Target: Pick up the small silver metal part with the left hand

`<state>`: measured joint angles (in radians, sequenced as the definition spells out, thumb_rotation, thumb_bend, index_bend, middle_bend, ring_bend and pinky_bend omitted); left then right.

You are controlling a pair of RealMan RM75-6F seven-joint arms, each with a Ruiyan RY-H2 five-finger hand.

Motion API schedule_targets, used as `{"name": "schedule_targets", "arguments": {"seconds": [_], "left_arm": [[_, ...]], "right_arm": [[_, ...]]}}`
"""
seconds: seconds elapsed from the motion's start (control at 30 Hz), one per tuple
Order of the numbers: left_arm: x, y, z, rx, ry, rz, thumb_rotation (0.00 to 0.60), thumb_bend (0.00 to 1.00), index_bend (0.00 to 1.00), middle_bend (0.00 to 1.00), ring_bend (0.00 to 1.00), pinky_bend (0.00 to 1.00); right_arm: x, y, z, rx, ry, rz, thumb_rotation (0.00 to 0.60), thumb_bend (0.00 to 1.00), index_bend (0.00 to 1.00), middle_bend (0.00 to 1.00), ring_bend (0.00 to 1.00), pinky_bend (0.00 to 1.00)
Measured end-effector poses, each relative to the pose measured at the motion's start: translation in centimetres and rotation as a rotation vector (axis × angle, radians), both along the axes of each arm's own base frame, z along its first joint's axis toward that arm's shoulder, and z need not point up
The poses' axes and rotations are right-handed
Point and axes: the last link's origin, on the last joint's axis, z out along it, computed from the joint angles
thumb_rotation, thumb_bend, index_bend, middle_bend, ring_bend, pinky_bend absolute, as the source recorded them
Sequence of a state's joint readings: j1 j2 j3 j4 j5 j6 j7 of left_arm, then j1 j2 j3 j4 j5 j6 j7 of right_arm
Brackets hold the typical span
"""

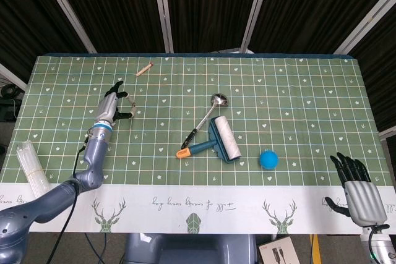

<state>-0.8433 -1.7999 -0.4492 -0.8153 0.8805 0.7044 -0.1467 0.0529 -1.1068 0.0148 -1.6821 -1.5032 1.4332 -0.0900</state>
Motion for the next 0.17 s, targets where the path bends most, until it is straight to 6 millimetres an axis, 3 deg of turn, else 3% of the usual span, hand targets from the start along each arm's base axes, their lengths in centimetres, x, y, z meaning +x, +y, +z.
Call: {"name": "schedule_targets", "arguments": {"seconds": [0.17], "left_arm": [[-0.08,0.06,-0.06,0.001,-0.006,0.003,0.6,0.45,0.57,0.0,0.0,0.0]], "right_arm": [[0.03,0.04,0.05,-0.004,-0.001,0.0,0.6,0.11,0.0,0.0,0.0,0.0]]}}
